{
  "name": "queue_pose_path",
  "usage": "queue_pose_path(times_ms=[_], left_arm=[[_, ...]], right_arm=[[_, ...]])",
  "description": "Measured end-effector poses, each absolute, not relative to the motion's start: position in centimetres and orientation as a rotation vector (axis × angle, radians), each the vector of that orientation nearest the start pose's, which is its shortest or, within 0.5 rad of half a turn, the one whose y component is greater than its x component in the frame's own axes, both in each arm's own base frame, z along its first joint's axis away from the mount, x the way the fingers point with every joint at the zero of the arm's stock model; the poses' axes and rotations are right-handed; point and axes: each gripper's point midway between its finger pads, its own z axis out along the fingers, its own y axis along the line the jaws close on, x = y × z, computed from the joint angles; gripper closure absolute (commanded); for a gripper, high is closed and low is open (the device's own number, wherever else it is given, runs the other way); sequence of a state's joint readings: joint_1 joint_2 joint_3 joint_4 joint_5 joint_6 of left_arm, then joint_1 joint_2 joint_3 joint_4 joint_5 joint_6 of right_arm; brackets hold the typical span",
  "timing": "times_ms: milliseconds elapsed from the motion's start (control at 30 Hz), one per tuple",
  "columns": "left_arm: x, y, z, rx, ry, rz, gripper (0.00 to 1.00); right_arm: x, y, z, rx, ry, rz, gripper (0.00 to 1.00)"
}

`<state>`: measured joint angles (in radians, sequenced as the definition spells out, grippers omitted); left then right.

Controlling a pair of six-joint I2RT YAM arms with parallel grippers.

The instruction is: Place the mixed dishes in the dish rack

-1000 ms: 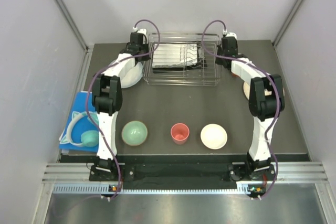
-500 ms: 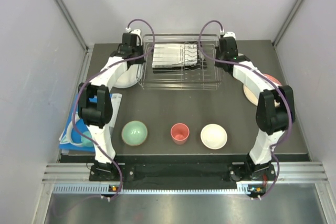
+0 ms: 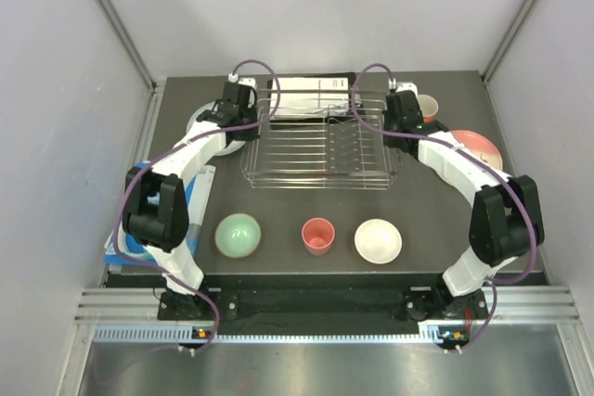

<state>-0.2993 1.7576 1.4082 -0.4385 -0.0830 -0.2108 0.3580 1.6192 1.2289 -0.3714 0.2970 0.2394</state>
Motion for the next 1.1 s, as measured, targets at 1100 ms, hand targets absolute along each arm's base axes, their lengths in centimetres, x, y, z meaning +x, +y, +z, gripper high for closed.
queue_pose_path(times_ms=[1100], left_arm=[[40.9, -12.6, 10.2, 0.058, 2.405, -0.079, 0.72]], right_arm=[[39.6, 11.4, 11.1, 0.000, 2.268, -0.013, 0.89]])
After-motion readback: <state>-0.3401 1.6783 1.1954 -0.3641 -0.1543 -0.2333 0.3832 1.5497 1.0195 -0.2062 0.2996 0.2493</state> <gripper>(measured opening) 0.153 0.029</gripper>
